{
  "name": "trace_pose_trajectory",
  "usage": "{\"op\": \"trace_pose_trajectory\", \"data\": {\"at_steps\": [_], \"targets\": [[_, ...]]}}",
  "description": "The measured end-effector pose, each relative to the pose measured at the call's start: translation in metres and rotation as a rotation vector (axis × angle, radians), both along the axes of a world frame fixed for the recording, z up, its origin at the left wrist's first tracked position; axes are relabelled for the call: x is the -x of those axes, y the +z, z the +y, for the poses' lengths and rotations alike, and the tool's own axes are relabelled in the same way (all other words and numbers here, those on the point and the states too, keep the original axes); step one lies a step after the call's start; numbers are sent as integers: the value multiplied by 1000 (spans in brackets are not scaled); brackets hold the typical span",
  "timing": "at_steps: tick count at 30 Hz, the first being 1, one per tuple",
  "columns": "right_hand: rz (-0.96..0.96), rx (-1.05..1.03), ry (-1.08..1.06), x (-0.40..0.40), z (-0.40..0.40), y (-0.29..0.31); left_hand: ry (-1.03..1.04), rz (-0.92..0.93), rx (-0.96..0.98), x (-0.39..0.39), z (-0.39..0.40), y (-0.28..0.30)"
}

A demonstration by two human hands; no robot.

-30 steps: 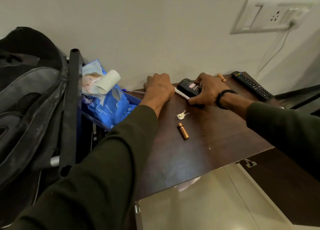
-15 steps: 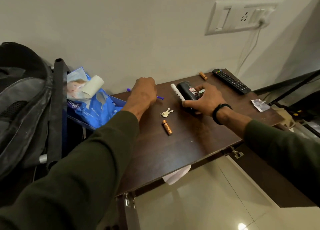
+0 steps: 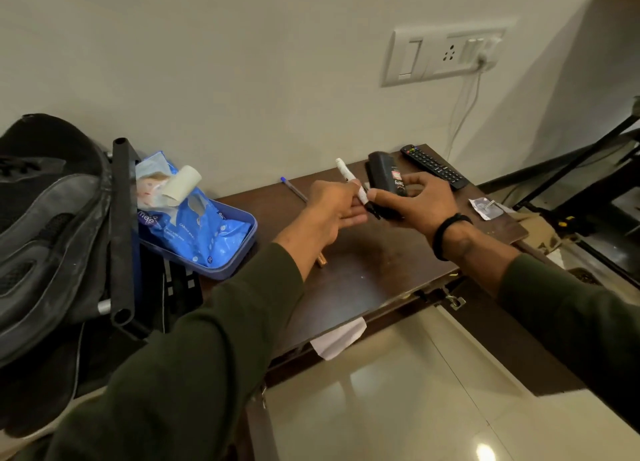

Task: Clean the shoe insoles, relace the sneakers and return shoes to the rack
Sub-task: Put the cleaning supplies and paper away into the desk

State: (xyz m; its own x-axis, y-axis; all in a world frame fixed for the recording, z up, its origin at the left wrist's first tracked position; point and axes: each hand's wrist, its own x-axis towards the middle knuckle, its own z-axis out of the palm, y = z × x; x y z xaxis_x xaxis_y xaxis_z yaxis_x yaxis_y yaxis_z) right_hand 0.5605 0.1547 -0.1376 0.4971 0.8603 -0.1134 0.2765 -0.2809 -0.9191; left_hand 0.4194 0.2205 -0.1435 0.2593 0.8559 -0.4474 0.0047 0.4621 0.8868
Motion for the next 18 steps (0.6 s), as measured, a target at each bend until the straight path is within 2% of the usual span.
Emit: {"op": "trace_pose_trajectory", "data": {"at_steps": [2, 5, 8, 11, 14, 16, 18], "targets": [[125, -42, -52, -6, -22, 12, -20, -24, -1, 4, -21, 14], [256, -35, -140, -16, -73, 10, -231, 90, -4, 11, -72, 21], [368, 3, -192, -31, -128, -23, -492, 177, 29, 18, -124, 8], [461, 62, -246, -40, -183, -71, -679, 283, 151, 30, -168, -25], [473, 218, -321, -40, -220, -137, -902, 547, 226, 40, -195, -75], [466, 331, -374, -35, -229, -187, -1033, 802, 170, 37, -205, -115], [454, 412, -375, -20, -223, -226, -1095, 950, 134, 31, -211, -150]]}}
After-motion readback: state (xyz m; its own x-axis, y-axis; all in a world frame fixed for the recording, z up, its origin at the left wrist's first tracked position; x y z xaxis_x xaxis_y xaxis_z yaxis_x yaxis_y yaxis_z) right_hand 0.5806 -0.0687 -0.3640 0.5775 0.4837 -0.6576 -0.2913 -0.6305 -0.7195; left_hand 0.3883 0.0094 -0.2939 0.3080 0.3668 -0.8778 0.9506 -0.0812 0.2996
